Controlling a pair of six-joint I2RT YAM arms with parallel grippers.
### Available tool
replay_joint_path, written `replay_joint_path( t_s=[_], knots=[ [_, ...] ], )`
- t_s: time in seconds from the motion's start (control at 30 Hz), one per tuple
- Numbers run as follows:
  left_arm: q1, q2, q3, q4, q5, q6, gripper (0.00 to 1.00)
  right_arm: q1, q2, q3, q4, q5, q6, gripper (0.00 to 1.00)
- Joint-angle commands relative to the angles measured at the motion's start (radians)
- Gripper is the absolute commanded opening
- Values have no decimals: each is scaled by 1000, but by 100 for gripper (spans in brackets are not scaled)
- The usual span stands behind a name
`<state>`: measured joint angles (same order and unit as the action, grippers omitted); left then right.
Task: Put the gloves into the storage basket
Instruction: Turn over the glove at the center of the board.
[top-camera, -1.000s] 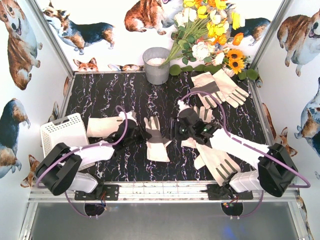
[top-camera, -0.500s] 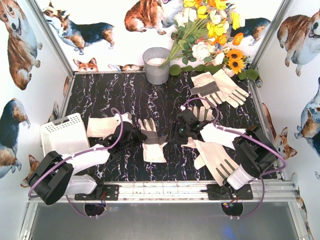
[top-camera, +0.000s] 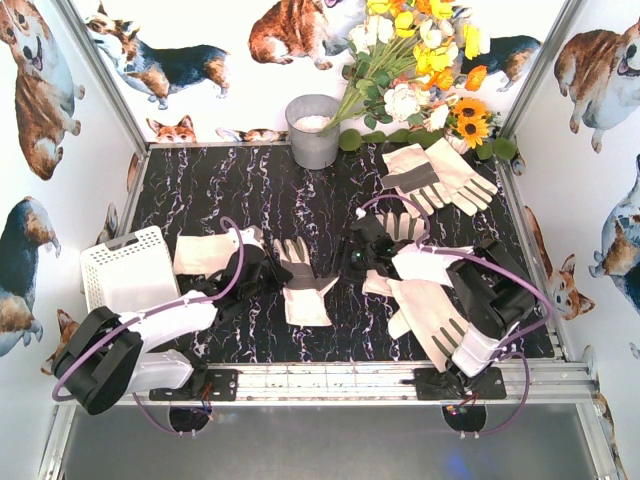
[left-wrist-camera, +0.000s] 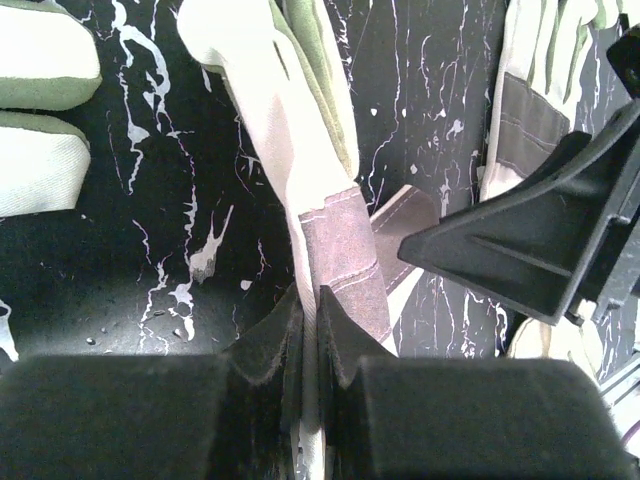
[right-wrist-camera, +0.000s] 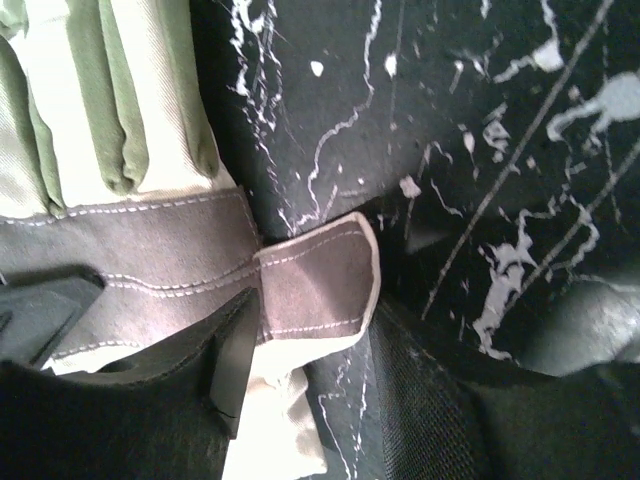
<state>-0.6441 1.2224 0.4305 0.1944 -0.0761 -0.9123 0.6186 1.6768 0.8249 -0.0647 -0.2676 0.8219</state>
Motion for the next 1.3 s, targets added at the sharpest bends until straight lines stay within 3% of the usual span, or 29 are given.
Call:
replay_joint_path(
  t_s=[0.0,0.1,0.2,0.33,0.6,0.97,1.27],
  knots=[
    [-3,-26,-18,1,-16,12,0,-8,55,31,49,30,2,49],
    [-3,-40,-25,-5,-21,9,0,-10,71,30,51,41,3,45],
    [-2,-58,-34,-12,-29,6,0,-11,80,24,53,56,6,35],
    [-2,-82,-39,-38,-41,5,0,-22,76,15,56,68,11,0],
    [2,-153,-34,-170,-107,63,0,-78,-59,-74,16,164,-8,0],
    [5,-35,-39,-124,49,91,0,-102,-190,-210,-32,101,-28,0],
    [3,-36,-24,-154,96,150,29,-71,-278,-269,-87,54,-37,0]
  ],
)
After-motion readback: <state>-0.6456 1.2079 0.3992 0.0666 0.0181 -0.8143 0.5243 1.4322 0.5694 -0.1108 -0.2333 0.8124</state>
